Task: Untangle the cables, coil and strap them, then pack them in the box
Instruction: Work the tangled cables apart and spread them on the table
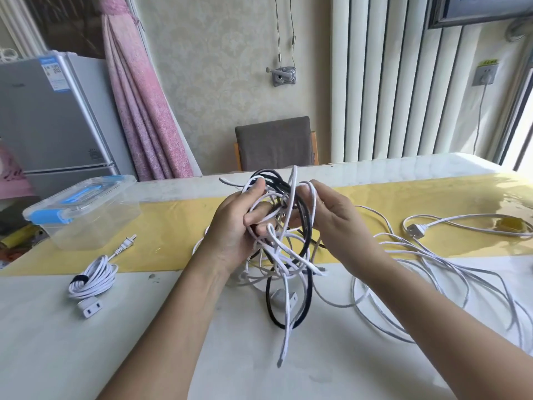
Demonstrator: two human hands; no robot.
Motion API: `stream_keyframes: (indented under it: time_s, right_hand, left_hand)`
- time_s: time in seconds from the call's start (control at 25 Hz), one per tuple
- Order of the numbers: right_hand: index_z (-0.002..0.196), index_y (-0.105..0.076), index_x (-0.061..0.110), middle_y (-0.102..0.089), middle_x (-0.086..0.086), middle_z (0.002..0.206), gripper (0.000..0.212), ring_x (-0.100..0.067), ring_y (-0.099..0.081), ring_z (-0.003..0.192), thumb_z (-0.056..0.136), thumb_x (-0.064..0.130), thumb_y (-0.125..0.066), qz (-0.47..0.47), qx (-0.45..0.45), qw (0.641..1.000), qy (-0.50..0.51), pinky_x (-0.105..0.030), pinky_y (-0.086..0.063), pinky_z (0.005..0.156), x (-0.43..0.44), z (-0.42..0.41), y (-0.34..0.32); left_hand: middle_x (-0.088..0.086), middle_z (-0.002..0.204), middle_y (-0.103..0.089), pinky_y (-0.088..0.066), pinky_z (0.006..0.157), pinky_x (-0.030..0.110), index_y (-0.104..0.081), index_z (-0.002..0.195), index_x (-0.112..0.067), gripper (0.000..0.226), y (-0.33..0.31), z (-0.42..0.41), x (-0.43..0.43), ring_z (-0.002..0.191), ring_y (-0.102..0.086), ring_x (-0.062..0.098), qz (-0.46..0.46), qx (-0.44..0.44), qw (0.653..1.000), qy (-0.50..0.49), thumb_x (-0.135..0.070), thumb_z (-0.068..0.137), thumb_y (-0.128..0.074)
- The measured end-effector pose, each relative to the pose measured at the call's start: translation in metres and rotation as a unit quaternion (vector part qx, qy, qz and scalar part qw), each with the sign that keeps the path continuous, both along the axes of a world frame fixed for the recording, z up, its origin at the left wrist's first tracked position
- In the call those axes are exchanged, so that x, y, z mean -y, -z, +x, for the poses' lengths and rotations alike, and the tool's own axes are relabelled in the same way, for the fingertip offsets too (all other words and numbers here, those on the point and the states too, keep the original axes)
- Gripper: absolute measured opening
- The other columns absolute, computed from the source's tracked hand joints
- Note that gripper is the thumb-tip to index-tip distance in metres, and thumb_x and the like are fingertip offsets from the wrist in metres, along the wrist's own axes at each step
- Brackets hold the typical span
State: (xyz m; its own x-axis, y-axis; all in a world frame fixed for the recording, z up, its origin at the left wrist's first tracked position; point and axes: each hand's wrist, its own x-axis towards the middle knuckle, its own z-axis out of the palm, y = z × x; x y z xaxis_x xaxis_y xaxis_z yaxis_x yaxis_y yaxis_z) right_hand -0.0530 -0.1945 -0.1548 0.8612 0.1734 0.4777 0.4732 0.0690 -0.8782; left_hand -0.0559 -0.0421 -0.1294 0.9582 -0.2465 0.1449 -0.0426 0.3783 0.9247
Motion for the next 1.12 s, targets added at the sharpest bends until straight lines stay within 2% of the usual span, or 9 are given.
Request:
stream_keyframes:
  time_s: [0.08, 0.2, 0.36, 0.48, 0.56, 0.68, 0.8, 0.92, 1.12]
  right_hand:
    - [0.092, -0.061, 0.013, -0.056, -0.018, 0.094, 0.027, -0.026, -0.065, 0.081, 0.102, 0.028, -0.041, -0.012, 0.015, 0.999, 0.036, -0.034, -0.056, 0.069, -0.005, 0.001, 0.004]
    - [0.093, -0.062, 0.022, -0.049, -0.005, 0.091, 0.017, -0.013, -0.051, 0.063, 0.100, 0.027, -0.047, -0.098, 0.061, 0.988, 0.099, -0.017, -0.043, 0.062, -0.007, 0.001, 0.006]
    - [0.092, -0.066, 0.024, -0.049, 0.005, 0.088, 0.008, -0.002, -0.045, 0.060, 0.085, 0.022, -0.069, -0.215, 0.098, 0.960, 0.147, -0.013, -0.034, 0.060, -0.002, -0.001, 0.001]
    - [0.076, -0.049, 0.037, -0.041, 0.012, 0.079, 0.027, 0.003, -0.046, 0.068, 0.078, 0.024, -0.073, -0.240, 0.157, 0.941, 0.182, -0.015, -0.033, 0.060, -0.008, -0.008, 0.003]
    - [0.070, -0.038, 0.033, -0.036, 0.013, 0.073, 0.039, 0.001, -0.042, 0.062, 0.080, 0.016, -0.071, -0.225, 0.164, 0.932, 0.232, -0.020, -0.029, 0.056, -0.011, -0.007, 0.000]
    - [0.061, -0.035, 0.031, -0.037, 0.009, 0.063, 0.043, -0.002, -0.039, 0.057, 0.078, 0.011, -0.069, -0.227, 0.147, 0.931, 0.246, -0.017, -0.030, 0.053, -0.007, -0.005, -0.009]
    - [0.058, -0.047, 0.029, -0.043, 0.009, 0.058, 0.035, -0.004, -0.040, 0.051, 0.079, 0.012, -0.070, -0.240, 0.080, 0.961, 0.115, -0.015, -0.029, 0.050, -0.006, -0.010, -0.015]
    - [0.056, -0.054, 0.024, -0.042, 0.013, 0.052, 0.021, -0.006, -0.035, 0.048, 0.071, 0.011, -0.062, -0.192, -0.019, 0.981, -0.019, -0.019, -0.027, 0.048, -0.010, -0.014, -0.018]
    - [0.045, -0.052, 0.012, -0.046, -0.001, 0.050, 0.017, -0.010, -0.037, 0.042, 0.052, 0.001, -0.041, 0.018, -0.191, 0.963, -0.189, -0.017, -0.027, 0.042, -0.006, -0.013, -0.012]
  left_hand:
    - [-0.009, 0.030, -0.023, -0.025, 0.041, 0.014, -0.028, 0.065, -0.020, 0.035, -0.001, 0.000, -0.005, 0.024, -0.024, 0.006, -0.027, -0.065, 0.997, 0.024, -0.039, 0.088, -0.046]
    - [-0.008, 0.028, -0.024, -0.022, 0.038, 0.010, -0.023, 0.062, -0.021, 0.038, -0.002, -0.003, -0.008, 0.022, -0.024, 0.005, -0.048, -0.095, 0.991, 0.078, -0.041, 0.088, -0.043]
    - [-0.007, 0.034, -0.033, -0.028, 0.029, 0.014, -0.053, 0.044, -0.016, 0.044, 0.001, 0.000, -0.015, 0.026, -0.029, 0.001, -0.074, -0.065, 0.983, 0.152, -0.037, 0.082, -0.056]
    - [-0.001, 0.052, -0.054, -0.029, 0.038, 0.015, -0.069, 0.076, -0.007, 0.031, 0.000, 0.001, -0.016, 0.041, -0.034, 0.005, -0.156, -0.066, 0.942, 0.291, -0.020, 0.095, -0.048]
    - [0.000, 0.058, -0.053, -0.031, 0.038, 0.014, -0.063, 0.089, -0.004, 0.012, -0.004, -0.002, -0.011, 0.045, -0.037, 0.004, -0.160, -0.039, 0.955, 0.246, -0.016, 0.090, -0.059]
    - [-0.009, 0.064, -0.039, -0.028, 0.040, 0.015, -0.059, 0.101, -0.018, 0.038, -0.004, 0.004, -0.019, 0.049, -0.034, 0.007, -0.031, 0.075, 0.997, -0.014, -0.005, 0.068, -0.074]
    - [-0.014, 0.055, -0.046, -0.034, 0.052, 0.019, -0.062, 0.101, -0.025, 0.041, -0.006, 0.010, -0.026, 0.051, -0.041, 0.012, 0.137, 0.139, 0.960, -0.201, 0.002, 0.072, -0.072]
    - [-0.011, 0.049, -0.061, -0.038, 0.041, 0.010, -0.058, 0.101, -0.015, 0.026, -0.007, 0.014, -0.027, 0.038, -0.049, -0.002, 0.163, 0.134, 0.939, -0.273, 0.004, 0.084, -0.064]
    - [-0.012, 0.075, -0.071, -0.051, 0.073, 0.024, -0.070, 0.087, -0.023, 0.017, 0.008, 0.026, -0.031, 0.071, -0.062, 0.003, 0.219, 0.134, 0.944, -0.205, -0.029, 0.072, -0.076]
